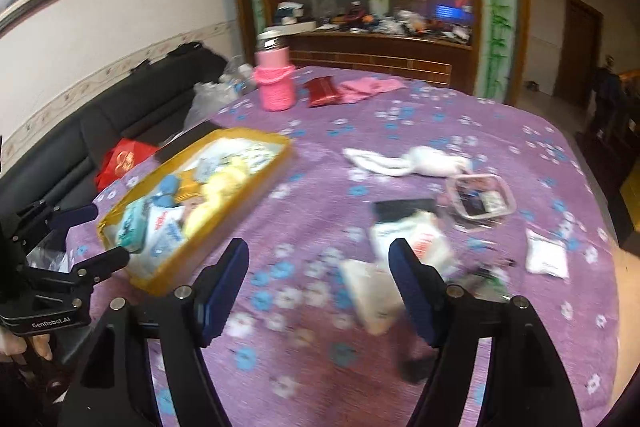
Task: Organize soft objects
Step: 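Move both tools back over the remaining pile, then grasp the white plastic bag with red print with the left tool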
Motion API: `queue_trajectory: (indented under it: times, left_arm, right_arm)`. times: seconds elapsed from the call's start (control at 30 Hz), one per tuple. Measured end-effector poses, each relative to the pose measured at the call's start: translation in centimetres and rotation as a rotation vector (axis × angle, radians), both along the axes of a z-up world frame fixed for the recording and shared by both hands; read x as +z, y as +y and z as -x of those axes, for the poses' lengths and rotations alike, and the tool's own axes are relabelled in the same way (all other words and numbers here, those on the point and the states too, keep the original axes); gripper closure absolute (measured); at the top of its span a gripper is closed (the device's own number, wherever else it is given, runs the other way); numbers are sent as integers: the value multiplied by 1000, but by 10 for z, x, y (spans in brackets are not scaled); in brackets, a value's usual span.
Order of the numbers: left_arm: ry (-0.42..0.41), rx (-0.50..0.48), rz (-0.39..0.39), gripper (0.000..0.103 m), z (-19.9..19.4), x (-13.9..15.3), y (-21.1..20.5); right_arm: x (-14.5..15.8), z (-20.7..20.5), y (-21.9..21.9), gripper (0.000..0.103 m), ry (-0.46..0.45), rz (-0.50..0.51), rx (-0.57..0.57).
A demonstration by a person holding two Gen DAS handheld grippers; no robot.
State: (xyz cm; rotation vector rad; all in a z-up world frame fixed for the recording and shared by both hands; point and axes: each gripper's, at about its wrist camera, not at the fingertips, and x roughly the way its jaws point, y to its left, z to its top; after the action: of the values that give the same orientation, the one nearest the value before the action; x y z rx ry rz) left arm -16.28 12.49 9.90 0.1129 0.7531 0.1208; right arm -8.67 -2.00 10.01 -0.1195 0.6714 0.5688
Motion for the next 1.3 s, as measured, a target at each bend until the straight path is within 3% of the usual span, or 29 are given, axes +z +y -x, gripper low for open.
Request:
queue_trajectory:
  times: [0.23,0.47,0.63,0.87,1.0,1.17,1.23,1.27,1.3]
  left_arm:
    - [34,-90,-11,27,-21,-2,-39]
    - [138,-231,155,27,-64,-11,-60]
    - [168,-289,192,26,-101,-12,-77]
    - [210,-453,191,24,-126,-37,-124]
    - [217,-498,169,24,-141,-50,-139]
    - [244,-518,206,24,-166,-63,-150]
    - [244,-518,208,30,-173,-66,-153]
    - [247,-532,233,42,-176,-68,-154]
    - [247,-528,250,48,-178,-69,-152]
  right_arm:
    - [4,-15,-86,29,-3,-52,-148]
    - [-5,-54,-174,28,69,-160,-327]
    - [-22,-94,-215,28,151,-253,-417]
    - [-45,-140,-221,28,213,-349,-430]
    - [-62,-147,-221,28,236,-363,-415]
    - [-77,-150,-228,28,273,-362,-432]
    - [-79,-151,-231,28,281,-371,-439]
    - [-79,-151,-232,28,279,-373,-439]
    - [-79,-151,-233,28,276,-373,-442]
